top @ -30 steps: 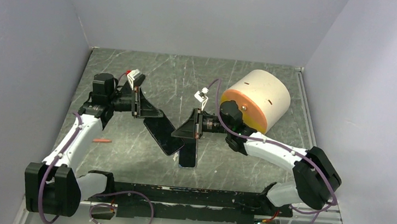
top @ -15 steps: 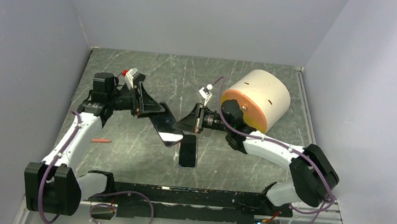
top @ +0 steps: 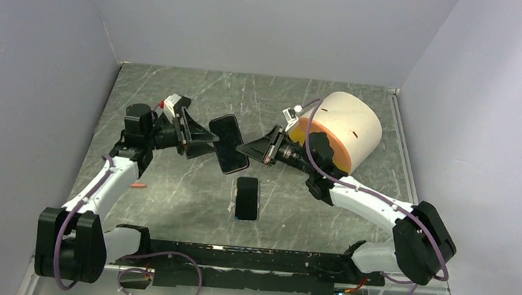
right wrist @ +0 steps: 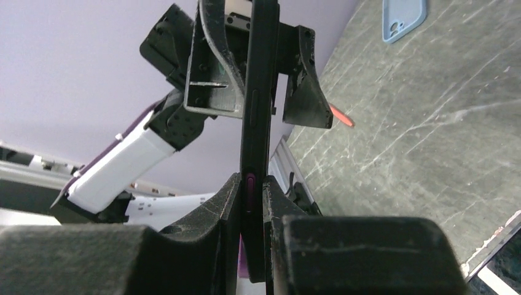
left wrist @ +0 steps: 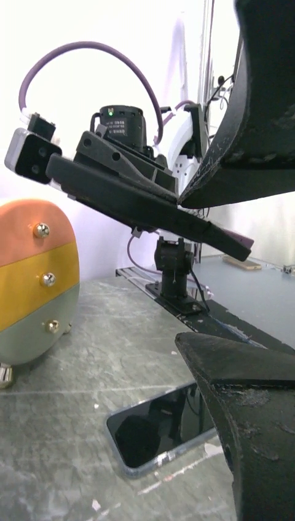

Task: Put the phone into the phone case

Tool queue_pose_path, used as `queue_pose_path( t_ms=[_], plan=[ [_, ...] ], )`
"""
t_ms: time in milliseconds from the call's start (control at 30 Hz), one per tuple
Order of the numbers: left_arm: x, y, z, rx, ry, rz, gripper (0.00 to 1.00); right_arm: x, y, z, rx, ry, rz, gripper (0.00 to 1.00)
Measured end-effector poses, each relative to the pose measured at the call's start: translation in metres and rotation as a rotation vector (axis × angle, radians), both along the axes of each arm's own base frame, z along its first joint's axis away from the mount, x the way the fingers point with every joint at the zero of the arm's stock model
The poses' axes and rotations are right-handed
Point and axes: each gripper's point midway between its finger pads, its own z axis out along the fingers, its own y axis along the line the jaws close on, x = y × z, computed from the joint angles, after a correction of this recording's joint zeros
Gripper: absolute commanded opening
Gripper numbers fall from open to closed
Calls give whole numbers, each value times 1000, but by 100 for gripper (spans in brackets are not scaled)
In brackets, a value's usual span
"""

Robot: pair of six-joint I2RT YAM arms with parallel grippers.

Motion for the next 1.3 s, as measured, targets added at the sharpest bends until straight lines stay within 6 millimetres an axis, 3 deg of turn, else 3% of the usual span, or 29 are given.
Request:
queue_pose_path(
  t_ms=[367, 600, 667, 900, 1000, 1133, 1300],
  plan=[
    [-3, -21, 20, -72, -36, -52, 67, 16, -2, 1, 18, 43, -93, 0],
    [-12, -30, 9, -98, -7, -64, 66, 25, -5, 2, 27, 54, -145, 0],
    [-16, -35, 10, -104, -5, -77, 60, 27, -5, 3, 32, 56, -154, 0],
    [-18, -42, 17, -126, -24, -89, 15, 31, -6, 3, 40, 66, -173, 0],
    [-18, -42, 20, -128, -45, -90, 7, 33, -6, -1, 29, 83, -181, 0],
    [-18, -42, 19, -127, -38, -90, 11, 33, -6, -5, 19, 93, -182, 0],
    [-17, -42, 14, -106, -10, -84, 45, 33, -6, -5, 12, 91, -180, 0]
  ],
)
